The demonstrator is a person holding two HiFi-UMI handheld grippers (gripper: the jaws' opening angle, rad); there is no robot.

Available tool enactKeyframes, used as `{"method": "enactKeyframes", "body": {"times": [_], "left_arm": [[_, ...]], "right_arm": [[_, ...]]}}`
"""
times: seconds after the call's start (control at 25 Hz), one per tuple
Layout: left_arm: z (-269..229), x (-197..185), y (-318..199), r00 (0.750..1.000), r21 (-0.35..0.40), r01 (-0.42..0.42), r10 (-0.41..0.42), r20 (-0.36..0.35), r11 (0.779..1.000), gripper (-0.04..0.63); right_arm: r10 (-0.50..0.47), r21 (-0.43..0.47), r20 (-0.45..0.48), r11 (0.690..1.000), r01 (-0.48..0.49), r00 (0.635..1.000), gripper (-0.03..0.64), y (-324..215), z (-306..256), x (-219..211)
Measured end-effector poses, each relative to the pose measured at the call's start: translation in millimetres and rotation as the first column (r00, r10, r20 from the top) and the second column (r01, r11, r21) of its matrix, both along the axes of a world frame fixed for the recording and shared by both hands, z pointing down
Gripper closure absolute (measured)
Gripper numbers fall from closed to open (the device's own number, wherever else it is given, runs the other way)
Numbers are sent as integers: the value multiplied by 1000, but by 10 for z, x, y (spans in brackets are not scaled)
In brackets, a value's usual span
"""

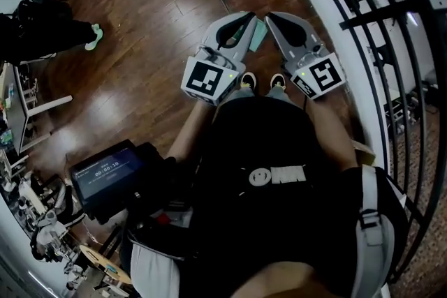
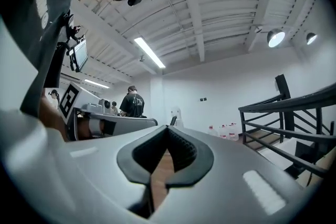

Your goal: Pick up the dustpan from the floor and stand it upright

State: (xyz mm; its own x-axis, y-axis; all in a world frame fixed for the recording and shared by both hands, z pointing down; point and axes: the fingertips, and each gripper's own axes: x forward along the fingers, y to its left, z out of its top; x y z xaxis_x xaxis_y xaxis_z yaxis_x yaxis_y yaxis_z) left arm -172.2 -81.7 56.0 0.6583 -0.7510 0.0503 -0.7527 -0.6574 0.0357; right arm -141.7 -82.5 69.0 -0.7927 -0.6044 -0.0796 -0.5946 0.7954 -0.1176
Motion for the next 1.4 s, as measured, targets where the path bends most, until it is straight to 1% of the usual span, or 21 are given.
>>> {"method": "enactKeyframes", "body": {"times": [0.24, 0.44, 0.84, 1.04, 1.2, 1.28, 1.32, 1.4], "left_arm": [[-18, -39, -45, 1000, 3, 13, -14, 16, 1000, 577], [-97, 28, -95, 1000, -7, 14, -14, 0, 1000, 577], [-193, 125, -172, 1000, 40, -10, 10, -6, 999, 577], [-187, 104, -207, 1000, 59, -4, 4, -9, 998, 577], [-185, -1, -201, 1000, 72, 20, -19, -6, 997, 577], [-147, 94, -213, 1000, 43, 3, -4, 19, 999, 577], [-147, 171, -229, 1000, 34, -8, 8, 21, 999, 577], [-182, 238, -265, 1000, 54, -12, 12, -3, 998, 577]], "right_arm": [[3, -12, -5, 1000, -3, 1000, 614, -147, -6, -64], [-8, 11, -18, 1000, 8, 1000, 614, -175, -112, -40], [-12, 42, -39, 999, 13, 999, 614, -197, -183, -14], [-24, 60, -57, 998, 27, 998, 615, -214, -190, -52], [-59, 71, -77, 995, 64, 995, 615, -188, -201, -175], [-43, 69, -81, 996, 49, 996, 615, -208, -243, -49], [-28, 69, -84, 997, 34, 996, 615, -228, -260, 37], [-14, 69, -80, 997, 20, 997, 615, -270, -261, 99]]}}
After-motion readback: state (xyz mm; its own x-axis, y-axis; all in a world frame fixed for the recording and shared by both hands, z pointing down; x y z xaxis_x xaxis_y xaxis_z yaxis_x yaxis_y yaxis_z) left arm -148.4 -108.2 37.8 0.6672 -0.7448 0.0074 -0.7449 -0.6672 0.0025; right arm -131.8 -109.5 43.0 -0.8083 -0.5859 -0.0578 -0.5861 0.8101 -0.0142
